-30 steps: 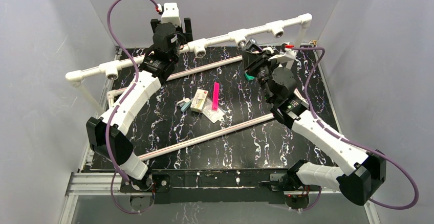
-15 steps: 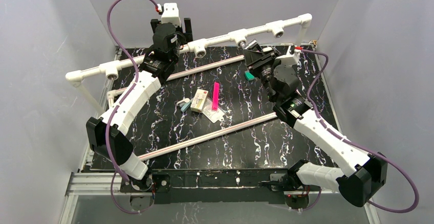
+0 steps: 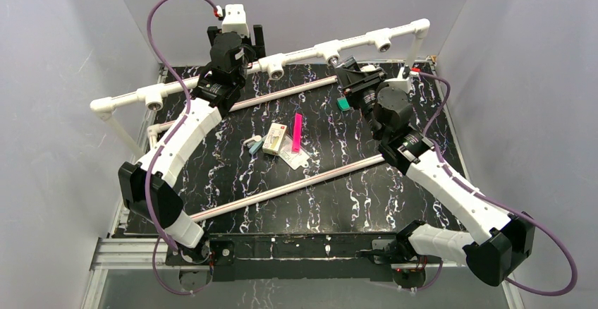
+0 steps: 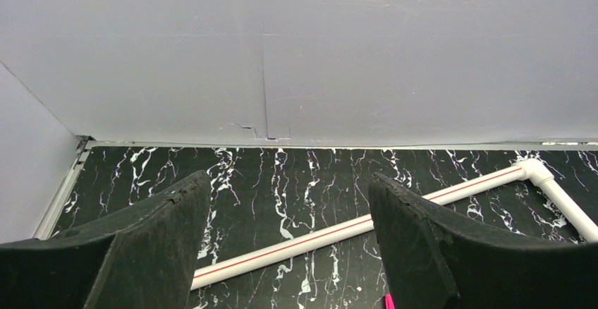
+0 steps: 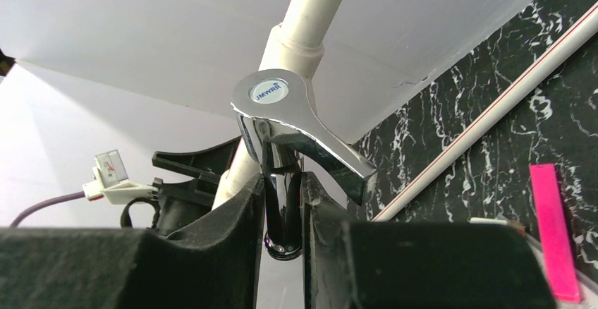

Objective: Install the water faucets

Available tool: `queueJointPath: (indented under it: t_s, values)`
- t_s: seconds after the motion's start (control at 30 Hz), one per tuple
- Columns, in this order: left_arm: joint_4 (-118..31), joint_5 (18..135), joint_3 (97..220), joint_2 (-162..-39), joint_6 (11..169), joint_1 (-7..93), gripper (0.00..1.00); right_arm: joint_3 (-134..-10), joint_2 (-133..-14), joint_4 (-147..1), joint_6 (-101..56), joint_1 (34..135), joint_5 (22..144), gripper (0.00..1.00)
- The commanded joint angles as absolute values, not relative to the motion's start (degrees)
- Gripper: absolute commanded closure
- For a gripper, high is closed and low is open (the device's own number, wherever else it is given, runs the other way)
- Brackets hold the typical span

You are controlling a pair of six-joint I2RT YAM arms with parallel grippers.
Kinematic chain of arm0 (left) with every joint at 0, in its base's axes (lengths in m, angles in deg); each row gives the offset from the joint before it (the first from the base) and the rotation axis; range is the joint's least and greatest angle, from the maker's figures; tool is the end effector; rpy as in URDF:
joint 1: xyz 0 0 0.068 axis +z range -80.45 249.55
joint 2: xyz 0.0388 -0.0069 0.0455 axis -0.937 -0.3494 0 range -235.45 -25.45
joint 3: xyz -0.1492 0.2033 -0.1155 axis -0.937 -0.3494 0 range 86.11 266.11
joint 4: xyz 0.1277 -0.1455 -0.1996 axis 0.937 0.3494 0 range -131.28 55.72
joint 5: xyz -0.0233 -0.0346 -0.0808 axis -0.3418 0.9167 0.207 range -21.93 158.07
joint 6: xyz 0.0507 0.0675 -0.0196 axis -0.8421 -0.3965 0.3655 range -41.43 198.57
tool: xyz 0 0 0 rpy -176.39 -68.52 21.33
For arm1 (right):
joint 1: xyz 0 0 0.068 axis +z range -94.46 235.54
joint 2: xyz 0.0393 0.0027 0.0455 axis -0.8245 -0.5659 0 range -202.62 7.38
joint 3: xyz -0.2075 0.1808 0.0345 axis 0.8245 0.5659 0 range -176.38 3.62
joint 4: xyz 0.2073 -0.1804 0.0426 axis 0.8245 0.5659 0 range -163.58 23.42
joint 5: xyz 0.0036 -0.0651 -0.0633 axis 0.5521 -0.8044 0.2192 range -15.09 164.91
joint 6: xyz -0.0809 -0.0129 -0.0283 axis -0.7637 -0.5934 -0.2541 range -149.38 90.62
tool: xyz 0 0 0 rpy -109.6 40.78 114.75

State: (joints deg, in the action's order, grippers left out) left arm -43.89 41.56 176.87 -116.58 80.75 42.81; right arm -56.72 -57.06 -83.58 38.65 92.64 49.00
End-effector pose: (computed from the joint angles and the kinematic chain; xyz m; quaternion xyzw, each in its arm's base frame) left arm 0.4002 -0.1632 0.4459 -0.0179 0.6945 -0.0213 0.7190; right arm 0.2694 0.1619 0.4116 0.3345 0.5848 0.4834 0.5591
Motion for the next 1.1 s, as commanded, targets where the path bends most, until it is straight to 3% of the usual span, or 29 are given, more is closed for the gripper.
queueJointPath:
  t_s: [0.0, 0.57, 0.9, 1.07]
  values:
    - [-33.72, 44.69, 173.55, -115.76, 80.77, 41.51, 0.21, -59.65, -58.07, -82.24, 46.73, 90.87, 45.94, 0.99]
    - [-33.69, 45.12, 173.22, -115.51, 81.08, 41.56, 0.21, -61.1, -59.67, -78.14, 57.72, 90.56, 48.19, 0.99]
    - [-33.53, 45.3, 173.07, -115.31, 81.12, 41.54, 0.21, -62.22, -59.99, -82.57, 46.6, 90.52, 47.28, 0.99]
    - [-33.37, 45.39, 173.36, -115.62, 81.31, 41.47, 0.21, -63.15, -60.5, -84.23, 41.93, 90.5, 45.92, 0.87]
